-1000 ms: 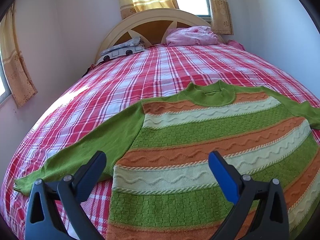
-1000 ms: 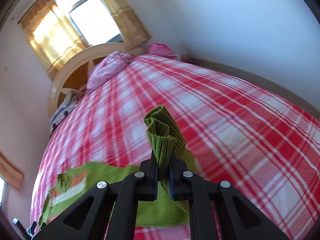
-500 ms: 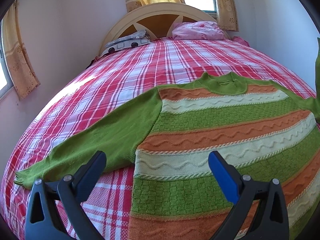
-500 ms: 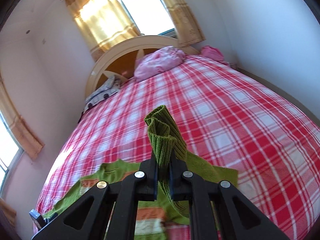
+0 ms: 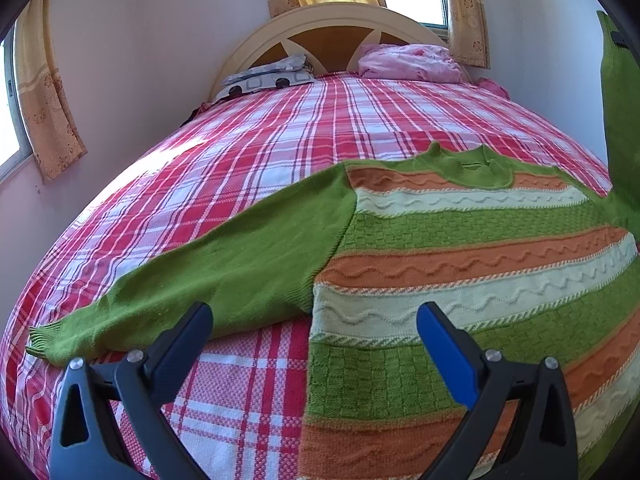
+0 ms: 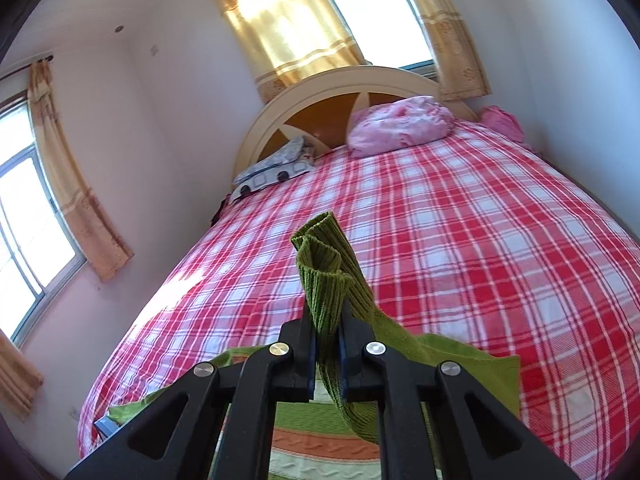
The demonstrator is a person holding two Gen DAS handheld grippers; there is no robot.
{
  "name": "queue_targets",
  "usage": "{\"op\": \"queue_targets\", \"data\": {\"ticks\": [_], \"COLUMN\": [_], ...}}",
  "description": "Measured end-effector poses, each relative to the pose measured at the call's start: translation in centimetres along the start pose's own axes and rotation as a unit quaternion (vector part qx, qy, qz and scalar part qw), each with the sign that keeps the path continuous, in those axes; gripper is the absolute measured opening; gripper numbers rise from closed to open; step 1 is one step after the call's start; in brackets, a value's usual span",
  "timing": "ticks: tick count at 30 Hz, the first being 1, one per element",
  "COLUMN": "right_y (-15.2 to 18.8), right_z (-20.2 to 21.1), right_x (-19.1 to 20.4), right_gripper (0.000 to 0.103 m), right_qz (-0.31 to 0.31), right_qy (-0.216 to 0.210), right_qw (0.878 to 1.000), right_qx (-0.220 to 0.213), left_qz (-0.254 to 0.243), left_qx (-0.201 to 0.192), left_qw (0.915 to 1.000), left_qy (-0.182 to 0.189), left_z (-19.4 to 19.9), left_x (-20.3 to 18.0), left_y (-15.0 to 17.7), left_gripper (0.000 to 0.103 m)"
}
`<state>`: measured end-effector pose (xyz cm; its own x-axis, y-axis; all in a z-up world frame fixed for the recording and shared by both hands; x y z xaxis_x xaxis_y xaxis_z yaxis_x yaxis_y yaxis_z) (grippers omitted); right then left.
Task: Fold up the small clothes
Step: 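Lift the cuff with the right tool and lay it across the sweater body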
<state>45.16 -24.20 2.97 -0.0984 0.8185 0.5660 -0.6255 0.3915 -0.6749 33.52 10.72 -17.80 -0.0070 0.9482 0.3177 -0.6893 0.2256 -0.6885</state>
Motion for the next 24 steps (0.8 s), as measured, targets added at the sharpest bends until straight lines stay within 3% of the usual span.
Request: {"op": "queue_targets", "data": {"ticks": [7, 12, 17, 24], "right_y": [1.8, 5.2, 11.9, 22.4], "right_z": [-1.8, -4.1, -9.0, -16.0], "right_x": [5.5, 9.2, 10.7, 8.6], "right_gripper": [0.008, 0.008, 0.008, 0.008], "right_qz": [0.042, 0.068, 0.086, 0.106], "right_qy": [-0.029, -0.054, -0.059, -0.029], "right_qw": [0.998, 0.995, 0.989, 0.977], "right_qx": [0.023, 0.050, 0.105, 0.185], "left_qz": [0.022, 0.037, 0.047, 0.048], "left_qx": [0.006, 0.009, 0.014, 0.018], "left_qw": [0.9997, 0.9992, 0.9987, 0.9983], "left_qy": [-0.002, -0.007, -0.015, -0.028], "left_z": [-0.4, -0.4, -0.3, -0.1], "left_x": [1.6, 2.9, 4.1, 4.9], "left_y": [1.1, 1.8, 2.8, 3.4], "left_gripper": [0.103, 0.103, 0.103, 0.103]}}
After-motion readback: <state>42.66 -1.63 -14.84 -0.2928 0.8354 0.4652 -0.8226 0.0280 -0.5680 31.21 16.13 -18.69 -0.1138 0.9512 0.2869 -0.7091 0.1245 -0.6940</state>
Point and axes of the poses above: each gripper's, at about its wrist camera, not at the fingertips, and z roughly against the way its jaws point, x to its left, y to its underside, the point moved 9 cm from there along -z, roughly the way its jaws point, and after that the axes turned 15 degrees about -z, right-handed, at the moved point
